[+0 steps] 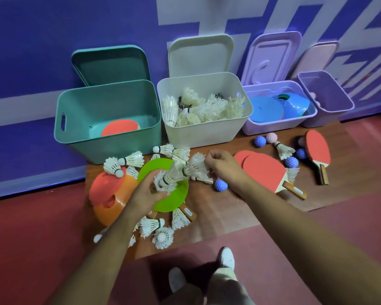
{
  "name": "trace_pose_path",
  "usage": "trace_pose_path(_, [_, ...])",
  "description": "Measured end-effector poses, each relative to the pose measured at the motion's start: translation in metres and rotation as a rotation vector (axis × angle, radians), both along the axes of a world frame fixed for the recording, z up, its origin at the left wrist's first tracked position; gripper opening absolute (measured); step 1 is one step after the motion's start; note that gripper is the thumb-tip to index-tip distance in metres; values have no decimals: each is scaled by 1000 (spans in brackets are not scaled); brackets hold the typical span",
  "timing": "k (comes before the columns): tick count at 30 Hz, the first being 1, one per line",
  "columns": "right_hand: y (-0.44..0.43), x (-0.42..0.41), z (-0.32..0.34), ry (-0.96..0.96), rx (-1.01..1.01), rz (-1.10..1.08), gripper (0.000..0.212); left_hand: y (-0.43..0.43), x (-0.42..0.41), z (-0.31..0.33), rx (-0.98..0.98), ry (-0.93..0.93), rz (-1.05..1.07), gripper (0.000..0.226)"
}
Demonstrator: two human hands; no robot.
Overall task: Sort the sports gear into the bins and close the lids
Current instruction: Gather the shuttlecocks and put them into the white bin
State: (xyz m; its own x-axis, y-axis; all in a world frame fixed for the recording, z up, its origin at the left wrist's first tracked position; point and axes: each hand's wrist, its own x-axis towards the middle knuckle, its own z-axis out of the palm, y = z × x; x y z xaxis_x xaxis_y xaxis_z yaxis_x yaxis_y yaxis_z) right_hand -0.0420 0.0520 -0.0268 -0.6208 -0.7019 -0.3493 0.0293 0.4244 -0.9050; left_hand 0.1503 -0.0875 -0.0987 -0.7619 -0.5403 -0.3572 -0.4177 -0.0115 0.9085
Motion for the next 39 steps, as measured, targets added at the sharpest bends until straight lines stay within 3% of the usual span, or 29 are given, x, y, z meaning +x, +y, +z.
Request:
trace_pose_path(3, [-15,13,2,47,144,114,22,-1,2,2,-3,1,-76,66])
trace_pose_path(6, [-24,23,2,-19,119,72,12,-4,11,0,29,-3,-78,74])
trace_pose_path(9, [-26,22,-2,-162,100,74,12,-7,18,-1,32,-30,-82,72])
trace_pose_path(14, [-28,19,-5,-184,241,197,22,-12,14,-1,-27,-75,-167,70])
trace_pose_path(23, [-43,11,-32,-348,229,145,13,-18,-6,4,-38,-57,-136,65])
trace_pose_path(26, [-44,0,-37,-346,179,17,29,-28,-4,-6,-8,-40,-19,58])
trace_pose_path(28, [-41,-10,-51,-173,208,-41,36,-32,-4,-11,6,-28,22,59])
trace_pose_path(29, [-38,-16,-64,7,257,-26,34,-33,-4,-10,18,-21,39,60])
trace_pose_path(31, [-32,-24,-94,396,430,112,33,-35,-5,-14,49,10,76,60])
trace_pose_path(32, [-29,-27,-110,525,524,201,42,-35,-5,-16,64,21,90,61])
trace_pose_path(35, [-26,-28,-141,768,696,428,60,-35,-2,-18,67,13,101,61])
trace_pose_path(39, [-31,-25,-157,982,751,546,45,-35,4,-23,59,-22,124,60])
